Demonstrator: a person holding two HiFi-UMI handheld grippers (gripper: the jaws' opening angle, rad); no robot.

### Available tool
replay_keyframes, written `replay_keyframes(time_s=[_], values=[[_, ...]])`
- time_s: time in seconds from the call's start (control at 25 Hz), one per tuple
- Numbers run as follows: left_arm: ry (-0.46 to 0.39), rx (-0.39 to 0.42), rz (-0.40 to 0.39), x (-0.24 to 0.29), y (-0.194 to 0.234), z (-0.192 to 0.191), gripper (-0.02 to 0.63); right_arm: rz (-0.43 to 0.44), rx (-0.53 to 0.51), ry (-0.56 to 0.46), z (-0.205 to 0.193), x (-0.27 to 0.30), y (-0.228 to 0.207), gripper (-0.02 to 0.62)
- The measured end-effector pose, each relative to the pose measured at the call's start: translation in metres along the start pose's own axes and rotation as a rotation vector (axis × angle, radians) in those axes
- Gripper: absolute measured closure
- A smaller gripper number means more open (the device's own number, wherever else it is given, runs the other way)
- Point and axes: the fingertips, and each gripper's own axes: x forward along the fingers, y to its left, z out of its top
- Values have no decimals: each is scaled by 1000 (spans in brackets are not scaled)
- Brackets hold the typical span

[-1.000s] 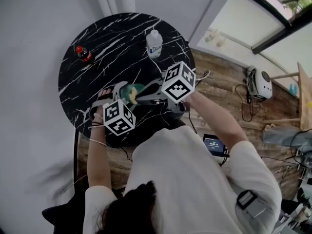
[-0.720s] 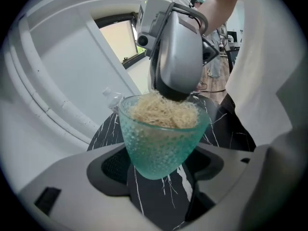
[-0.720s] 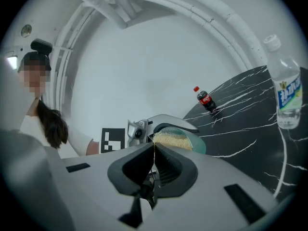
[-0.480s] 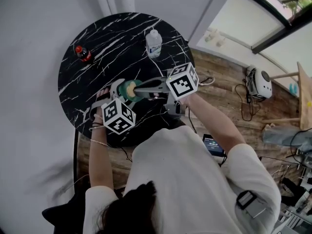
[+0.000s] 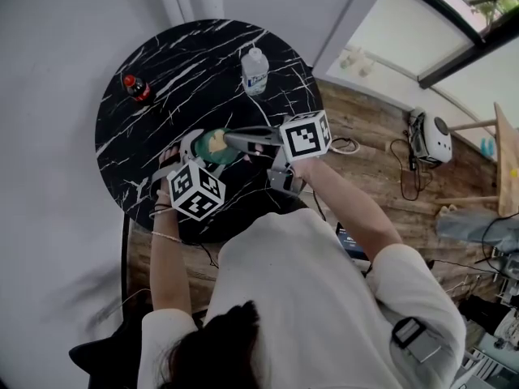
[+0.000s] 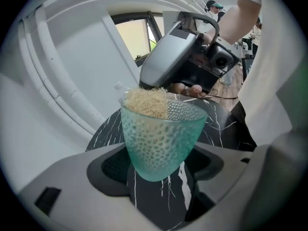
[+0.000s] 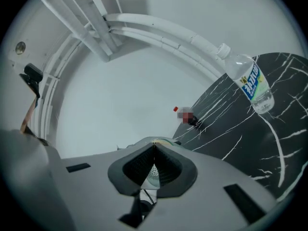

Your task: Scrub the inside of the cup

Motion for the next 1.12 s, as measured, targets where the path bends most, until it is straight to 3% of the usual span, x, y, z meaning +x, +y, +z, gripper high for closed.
replay_keyframes(time_s=[0.16,0.68,1.12], values=[[19,-13,-2,2,0,-4,258,-33,23,-36,2,-2,-6,561],[68,-80,-41,13,-12,-18,258,-2,30,-122,18,-7,1,561],[28,-213,-83,17,-30,-24,258,24,38,-176,29,-14,7,561]])
